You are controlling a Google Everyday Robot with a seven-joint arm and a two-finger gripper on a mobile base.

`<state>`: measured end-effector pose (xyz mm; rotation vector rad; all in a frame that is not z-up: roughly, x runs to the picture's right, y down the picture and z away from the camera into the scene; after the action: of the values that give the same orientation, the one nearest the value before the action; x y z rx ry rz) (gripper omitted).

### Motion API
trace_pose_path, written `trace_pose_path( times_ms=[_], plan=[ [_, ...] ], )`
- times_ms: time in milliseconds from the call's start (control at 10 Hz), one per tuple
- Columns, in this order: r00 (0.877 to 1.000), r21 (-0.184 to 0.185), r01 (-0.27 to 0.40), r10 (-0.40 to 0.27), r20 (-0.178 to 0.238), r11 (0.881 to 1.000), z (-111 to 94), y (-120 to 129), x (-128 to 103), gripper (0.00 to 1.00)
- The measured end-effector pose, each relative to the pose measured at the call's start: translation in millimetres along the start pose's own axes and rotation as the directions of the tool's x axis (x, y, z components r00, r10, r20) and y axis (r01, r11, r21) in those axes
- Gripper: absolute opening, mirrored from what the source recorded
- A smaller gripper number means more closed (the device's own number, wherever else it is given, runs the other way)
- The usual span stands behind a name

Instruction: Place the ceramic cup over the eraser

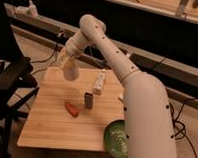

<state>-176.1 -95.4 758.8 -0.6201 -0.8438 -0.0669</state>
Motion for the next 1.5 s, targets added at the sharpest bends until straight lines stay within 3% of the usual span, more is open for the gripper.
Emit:
trace_pose_path(
  times_ms=[300, 800, 1100, 1500],
  plan=[
    [0.999, -0.001, -0.041, 0.041, 0.026, 0.999, -9.2, 15.8, -3.8, 0.0],
    [0.994, 0.038, -0.102, 0.1, 0.04, 0.994, -34.8, 57.7, -10.5, 0.0],
    [0.986, 0.056, -0.162, 0.159, 0.053, 0.985, -49.0, 82.3, -7.1, 0.0],
    [0.969, 0.102, -0.246, 0.241, 0.06, 0.964, -68.6, 104.6, 10.2, 0.0]
  ],
)
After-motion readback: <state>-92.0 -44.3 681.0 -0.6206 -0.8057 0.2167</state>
